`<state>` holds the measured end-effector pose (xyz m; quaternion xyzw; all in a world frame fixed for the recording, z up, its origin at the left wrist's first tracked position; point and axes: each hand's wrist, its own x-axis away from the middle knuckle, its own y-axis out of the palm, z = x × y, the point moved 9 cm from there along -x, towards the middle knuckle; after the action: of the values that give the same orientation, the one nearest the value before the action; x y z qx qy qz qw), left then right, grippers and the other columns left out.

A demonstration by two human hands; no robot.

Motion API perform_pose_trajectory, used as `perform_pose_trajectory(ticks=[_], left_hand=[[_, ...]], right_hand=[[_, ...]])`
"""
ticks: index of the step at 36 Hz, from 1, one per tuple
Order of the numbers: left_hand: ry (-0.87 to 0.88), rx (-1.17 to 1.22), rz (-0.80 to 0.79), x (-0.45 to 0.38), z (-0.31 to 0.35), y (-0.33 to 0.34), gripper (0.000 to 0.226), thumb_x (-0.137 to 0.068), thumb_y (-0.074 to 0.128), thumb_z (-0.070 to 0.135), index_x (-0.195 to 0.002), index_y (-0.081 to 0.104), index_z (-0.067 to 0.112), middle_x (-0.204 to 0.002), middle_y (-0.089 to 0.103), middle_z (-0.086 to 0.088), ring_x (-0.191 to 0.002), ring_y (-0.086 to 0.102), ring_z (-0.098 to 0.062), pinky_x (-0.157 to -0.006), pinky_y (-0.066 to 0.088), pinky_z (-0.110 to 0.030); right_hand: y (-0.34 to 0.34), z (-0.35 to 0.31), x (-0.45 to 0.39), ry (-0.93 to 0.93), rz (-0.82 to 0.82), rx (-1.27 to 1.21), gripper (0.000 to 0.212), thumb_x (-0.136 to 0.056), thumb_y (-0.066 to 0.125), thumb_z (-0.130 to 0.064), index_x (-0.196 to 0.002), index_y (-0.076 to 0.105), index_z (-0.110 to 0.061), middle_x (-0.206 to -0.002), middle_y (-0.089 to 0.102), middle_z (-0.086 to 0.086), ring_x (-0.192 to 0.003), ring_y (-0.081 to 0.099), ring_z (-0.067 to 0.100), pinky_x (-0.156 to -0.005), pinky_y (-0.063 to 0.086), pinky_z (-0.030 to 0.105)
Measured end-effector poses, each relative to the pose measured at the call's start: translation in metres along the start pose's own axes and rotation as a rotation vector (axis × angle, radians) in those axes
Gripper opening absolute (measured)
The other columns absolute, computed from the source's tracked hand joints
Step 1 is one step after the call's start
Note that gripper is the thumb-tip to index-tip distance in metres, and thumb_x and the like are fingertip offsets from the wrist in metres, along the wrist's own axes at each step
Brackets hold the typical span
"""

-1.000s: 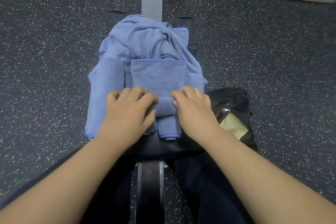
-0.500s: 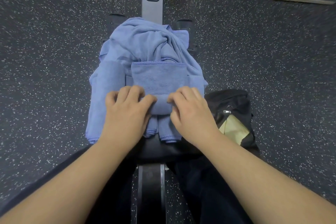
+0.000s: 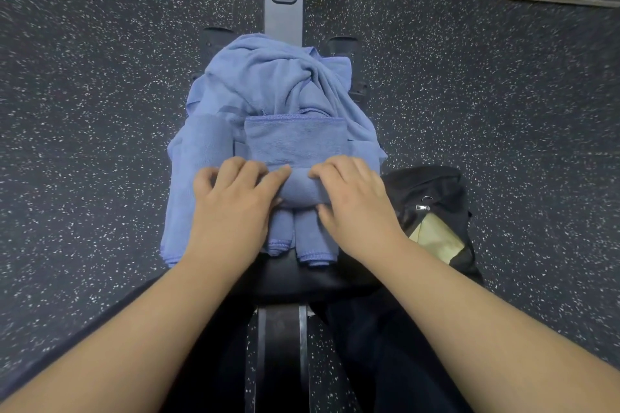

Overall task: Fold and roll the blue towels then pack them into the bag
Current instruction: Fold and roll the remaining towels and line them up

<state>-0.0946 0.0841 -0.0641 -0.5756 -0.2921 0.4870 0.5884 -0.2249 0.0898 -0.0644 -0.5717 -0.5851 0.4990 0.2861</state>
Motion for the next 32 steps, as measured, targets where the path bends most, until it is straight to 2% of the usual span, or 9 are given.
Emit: perform_pose_trajectory(ticks=[7, 11, 14, 18, 23, 28, 30, 32], left_hand=[[-0.031, -0.019, 0.054, -0.001, 0.001, -0.004, 0.027, -0.083, 0.049, 0.027, -0.104, 0.059, 0.013, -0.094, 0.063, -0.007, -0.098, 0.042, -0.027, -0.08, 0.026, -0.04], [-0.036, 0.009, 0.055, -0.002, 0.0, -0.006, 0.02, -0.085, 0.049, 0.026, -0.099, 0.058, 0.016, -0.096, 0.063, -0.004, -0.098, 0.044, -0.026, -0.083, 0.026, -0.042], [-0.027, 0.03, 0.073, -0.003, 0.001, -0.011, 0.011, -0.084, 0.056, 0.022, -0.094, 0.061, 0.02, -0.1, 0.062, -0.001, -0.098, 0.049, -0.026, -0.087, 0.026, -0.042], [-0.008, 0.042, 0.077, -0.003, 0.004, -0.012, 0.016, -0.081, 0.063, 0.017, -0.094, 0.066, 0.024, -0.104, 0.062, 0.002, -0.1, 0.052, -0.024, -0.091, 0.026, -0.043], [-0.003, 0.056, 0.067, -0.003, 0.003, -0.011, 0.022, -0.082, 0.061, 0.025, -0.102, 0.068, 0.027, -0.107, 0.064, 0.002, -0.104, 0.052, -0.023, -0.095, 0.027, -0.048], [0.015, -0.008, -0.016, -0.004, 0.005, 0.0, 0.052, -0.066, 0.082, 0.022, -0.114, 0.065, 0.026, -0.116, 0.062, -0.001, -0.11, 0.052, -0.026, -0.097, 0.023, -0.05], [0.019, -0.01, 0.005, -0.006, 0.006, 0.0, 0.05, -0.068, 0.08, 0.022, -0.115, 0.065, 0.025, -0.115, 0.063, -0.002, -0.109, 0.052, -0.026, -0.097, 0.023, -0.05], [0.022, -0.017, 0.046, -0.009, 0.006, -0.003, 0.039, -0.076, 0.07, 0.024, -0.114, 0.065, 0.026, -0.112, 0.063, -0.002, -0.107, 0.054, -0.026, -0.097, 0.024, -0.049]], right_hand=[[0.002, 0.001, -0.002, -0.016, -0.005, 0.011, 0.038, -0.07, 0.067, -0.009, -0.107, 0.061, -0.013, -0.104, 0.06, 0.005, -0.098, 0.051, 0.026, -0.079, 0.03, 0.03], [0.004, 0.002, -0.003, -0.014, 0.004, 0.016, 0.038, -0.071, 0.07, -0.007, -0.108, 0.062, -0.013, -0.103, 0.06, 0.005, -0.098, 0.05, 0.025, -0.081, 0.03, 0.03], [0.005, 0.003, -0.004, -0.022, 0.019, 0.02, 0.037, -0.072, 0.071, -0.007, -0.108, 0.063, -0.013, -0.102, 0.06, 0.005, -0.098, 0.044, 0.021, -0.081, 0.029, 0.029], [0.006, 0.003, -0.005, -0.024, 0.019, 0.035, 0.036, -0.074, 0.068, -0.005, -0.109, 0.063, -0.013, -0.102, 0.061, 0.005, -0.098, 0.043, 0.02, -0.082, 0.029, 0.028], [0.007, 0.003, -0.008, -0.013, 0.0, 0.048, 0.036, -0.076, 0.059, -0.007, -0.111, 0.063, -0.012, -0.103, 0.061, 0.006, -0.097, 0.054, 0.027, -0.084, 0.031, 0.03], [0.006, 0.003, -0.009, 0.008, 0.039, 0.066, 0.038, -0.076, 0.058, -0.008, -0.114, 0.063, -0.01, -0.102, 0.062, 0.006, -0.096, 0.055, 0.028, -0.087, 0.031, 0.03], [0.006, 0.003, -0.009, 0.016, 0.043, 0.062, 0.038, -0.078, 0.057, -0.008, -0.116, 0.063, -0.01, -0.103, 0.062, 0.007, -0.097, 0.057, 0.03, -0.088, 0.032, 0.031], [0.006, 0.002, -0.009, 0.024, 0.034, 0.043, 0.037, -0.08, 0.055, -0.009, -0.116, 0.063, -0.011, -0.103, 0.063, 0.006, -0.097, 0.058, 0.03, -0.088, 0.032, 0.03]])
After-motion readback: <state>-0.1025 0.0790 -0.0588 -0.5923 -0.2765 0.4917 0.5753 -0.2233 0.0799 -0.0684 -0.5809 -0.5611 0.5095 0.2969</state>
